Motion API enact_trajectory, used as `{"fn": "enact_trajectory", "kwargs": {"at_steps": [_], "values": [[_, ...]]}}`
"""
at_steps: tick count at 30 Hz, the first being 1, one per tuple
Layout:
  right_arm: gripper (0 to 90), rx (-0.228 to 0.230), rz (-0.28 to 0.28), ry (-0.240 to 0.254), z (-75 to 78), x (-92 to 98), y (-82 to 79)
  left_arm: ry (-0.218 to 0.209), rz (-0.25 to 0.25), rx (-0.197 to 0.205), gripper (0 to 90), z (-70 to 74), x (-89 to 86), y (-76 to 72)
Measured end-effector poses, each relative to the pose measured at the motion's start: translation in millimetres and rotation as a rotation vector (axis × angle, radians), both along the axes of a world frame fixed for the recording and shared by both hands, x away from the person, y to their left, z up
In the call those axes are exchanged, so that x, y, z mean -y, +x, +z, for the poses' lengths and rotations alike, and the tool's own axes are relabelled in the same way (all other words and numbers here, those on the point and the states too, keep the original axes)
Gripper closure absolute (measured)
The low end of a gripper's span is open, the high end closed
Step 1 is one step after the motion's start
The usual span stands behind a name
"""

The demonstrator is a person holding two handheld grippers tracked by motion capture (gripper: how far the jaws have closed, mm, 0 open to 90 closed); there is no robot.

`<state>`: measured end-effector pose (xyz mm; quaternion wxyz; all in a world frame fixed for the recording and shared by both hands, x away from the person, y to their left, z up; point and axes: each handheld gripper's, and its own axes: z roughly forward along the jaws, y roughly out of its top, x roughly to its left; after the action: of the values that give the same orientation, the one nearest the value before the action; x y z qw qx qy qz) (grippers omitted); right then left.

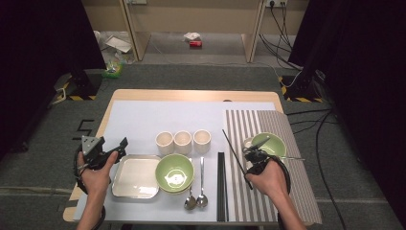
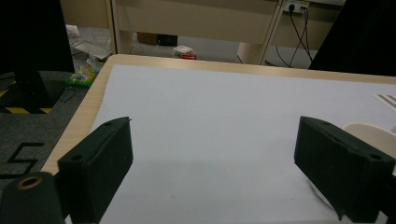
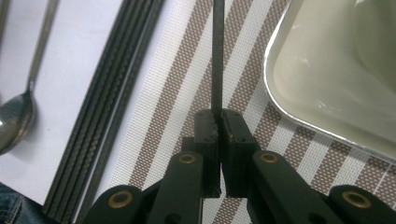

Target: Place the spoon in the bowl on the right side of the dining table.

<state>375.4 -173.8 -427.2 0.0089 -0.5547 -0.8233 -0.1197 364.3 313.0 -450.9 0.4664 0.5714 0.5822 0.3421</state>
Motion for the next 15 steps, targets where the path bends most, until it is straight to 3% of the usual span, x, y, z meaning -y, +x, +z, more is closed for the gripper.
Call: {"fn": "enact_trajectory", "kwargs": {"at_steps": [8, 15], "values": [[86.2, 0.02, 0.002, 0.02, 7.9, 6.1, 1.1, 0.001, 0.004, 0.001, 10.5, 0.7, -1.6, -0.5], [86.2, 0.044, 0.039, 0.027, 13.6, 11.1, 2.6, 0.002, 0.003, 0.002, 10.6, 1.0, -1.4, -0.6]]}}
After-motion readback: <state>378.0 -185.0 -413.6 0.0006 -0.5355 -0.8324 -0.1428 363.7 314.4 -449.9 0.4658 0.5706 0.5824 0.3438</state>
